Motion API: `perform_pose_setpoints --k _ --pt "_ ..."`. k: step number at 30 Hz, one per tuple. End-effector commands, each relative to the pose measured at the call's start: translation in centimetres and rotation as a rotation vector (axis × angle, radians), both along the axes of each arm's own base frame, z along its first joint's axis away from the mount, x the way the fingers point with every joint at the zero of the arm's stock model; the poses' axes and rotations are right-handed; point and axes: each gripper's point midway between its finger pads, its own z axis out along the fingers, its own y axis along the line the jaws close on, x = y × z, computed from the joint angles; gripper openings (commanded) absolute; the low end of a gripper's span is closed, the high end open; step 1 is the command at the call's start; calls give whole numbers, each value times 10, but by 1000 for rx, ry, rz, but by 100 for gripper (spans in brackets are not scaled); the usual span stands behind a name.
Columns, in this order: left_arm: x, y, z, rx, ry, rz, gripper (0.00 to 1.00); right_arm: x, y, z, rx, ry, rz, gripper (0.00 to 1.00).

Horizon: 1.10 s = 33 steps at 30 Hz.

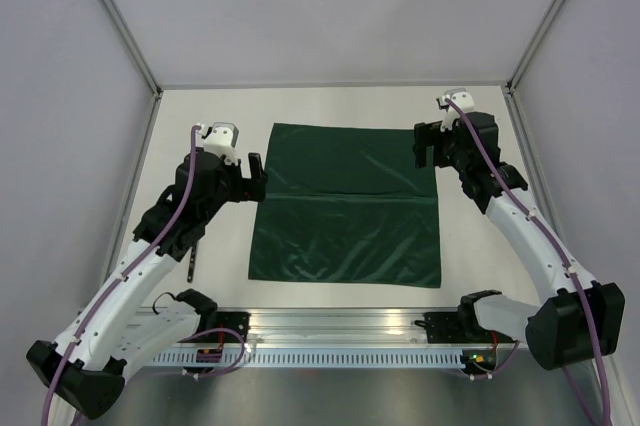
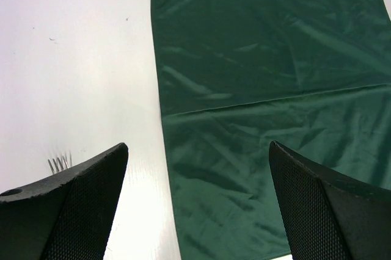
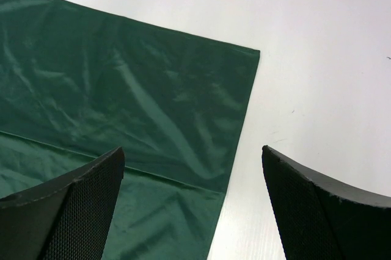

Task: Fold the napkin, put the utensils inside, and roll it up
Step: Fold the napkin

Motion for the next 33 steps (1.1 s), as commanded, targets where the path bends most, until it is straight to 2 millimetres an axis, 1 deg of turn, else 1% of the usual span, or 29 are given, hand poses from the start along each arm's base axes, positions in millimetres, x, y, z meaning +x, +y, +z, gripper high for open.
perform_pose_setpoints --k 1,5,8,9,10,11,14,15,16,17,18,19,20,21,22,23,24,25,26,27,29,30,32,33 --pt "1 0 11 32 -31 -23 100 -2 -2 10 -8 -41 -8 98" --pt "0 -4 12 22 -31 -46 100 -3 -1 9 -6 -38 -2 98" --pt "-1 -13 15 -4 -32 -89 98 -3 -2 11 -6 -41 -3 98" --pt "-1 -22 15 -25 -17 -119 96 -3 -2 11 -6 -42 -8 98" --pt "0 -26 22 -36 -24 -128 95 -3 -3 11 -7 -41 -13 98" --pt "0 -31 24 -39 -23 -131 95 -2 -4 11 -10 -43 -15 98" --pt "-1 -59 22 -34 9 -167 94 -2 -7 10 -23 -37 -37 98" --pt "-10 -78 21 -37 12 -198 94 -1 -9 10 -26 -37 -45 98" --pt "-9 -95 14 -21 23 -216 94 -1 -11 10 -29 -38 -52 98" --pt "-12 -110 11 -13 19 -231 94 -1 -11 11 -29 -41 -57 98" --pt "-24 -132 6 -10 18 -269 95 -1 -11 11 -30 -43 -58 98" --pt "-21 -155 -5 -21 22 -291 94 -1 -13 12 -32 -45 -64 98" --pt "-24 -170 -12 -35 28 -308 94 -1 -15 13 -38 -47 -71 98" --pt "-35 -191 -22 -56 43 -350 93 -1 -15 14 -39 -52 -75 98" --pt "-37 -210 -20 -97 21 -374 92 -1 -16 14 -41 -54 -81 98" --pt "-48 -233 -37 -79 35 -411 91 0 -19 14 -45 -58 -92 98" --pt "-54 -245 -45 -82 35 -432 91 0 -20 14 -49 -61 -97 98" --pt "-64 -272 -56 -89 26 -473 89 1 -22 15 -53 -64 -110 98" --pt "-62 -277 -66 -81 31 -473 89 0 -22 14 -54 -62 -110 98" --pt "-75 -297 -63 -97 9 -513 88 1 -23 14 -59 -63 -118 98" --pt "-84 -323 -71 -99 -6 -553 88 1 -25 14 -63 -62 -126 98" --pt "-92 -341 -85 -78 4 -578 87 2 -27 13 -69 -61 -134 98" --pt "-102 -359 -94 -70 13 -613 85 3 -28 14 -74 -65 -139 98" --pt "-109 -373 -105 -56 28 -637 84 2 -29 13 -75 -64 -144 98"
